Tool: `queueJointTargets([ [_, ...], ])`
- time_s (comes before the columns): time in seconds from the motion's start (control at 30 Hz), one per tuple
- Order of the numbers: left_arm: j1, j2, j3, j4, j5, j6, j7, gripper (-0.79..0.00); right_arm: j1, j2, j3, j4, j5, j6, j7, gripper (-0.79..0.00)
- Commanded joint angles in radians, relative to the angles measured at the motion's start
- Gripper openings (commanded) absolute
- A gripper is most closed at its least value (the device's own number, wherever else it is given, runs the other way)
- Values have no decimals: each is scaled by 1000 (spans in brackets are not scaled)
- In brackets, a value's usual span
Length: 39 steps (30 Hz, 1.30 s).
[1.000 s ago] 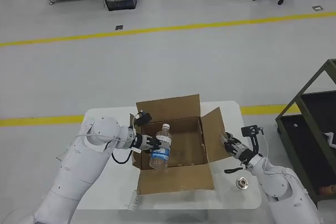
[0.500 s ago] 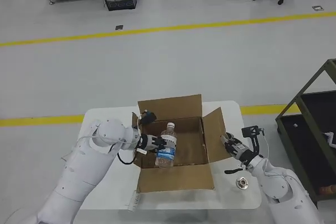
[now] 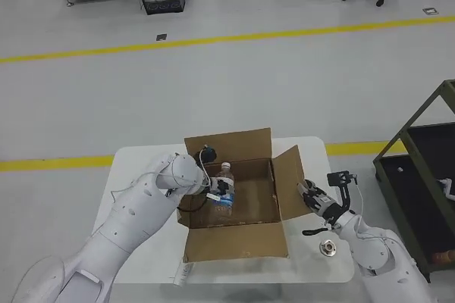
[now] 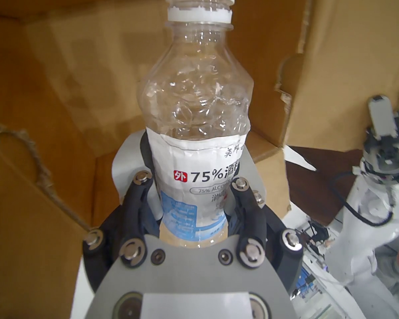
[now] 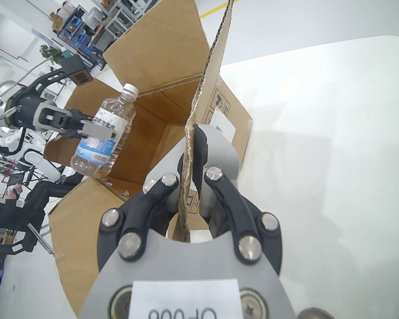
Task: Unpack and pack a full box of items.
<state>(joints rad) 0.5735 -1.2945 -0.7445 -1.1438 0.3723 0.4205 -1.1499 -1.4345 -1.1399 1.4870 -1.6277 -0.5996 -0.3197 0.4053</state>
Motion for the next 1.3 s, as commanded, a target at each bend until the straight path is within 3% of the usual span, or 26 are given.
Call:
queueJointTargets([
  [0.0, -14, -6, 15, 30, 10, 23, -12, -785, -2, 1, 2, -3, 2, -1, 1, -785],
  [0.33, -37, -35, 65, 111, 26, 19, -11, -785, -4, 3, 3, -11, 12, -2, 6, -785],
  [0.43, -32, -43, 53, 127, -38, -6, -23, -785, 0, 3, -1, -5, 15, -4, 5, -785],
  [0.9, -19, -42, 54, 122, -22, -12, 15, -785, 17, 5, -10, 13, 26, -18, 10, -785],
  [1.27, -42, -67, 115, 154, 85, 87, 33, -785, 20, 6, -20, 17, 35, -25, 11, -785],
])
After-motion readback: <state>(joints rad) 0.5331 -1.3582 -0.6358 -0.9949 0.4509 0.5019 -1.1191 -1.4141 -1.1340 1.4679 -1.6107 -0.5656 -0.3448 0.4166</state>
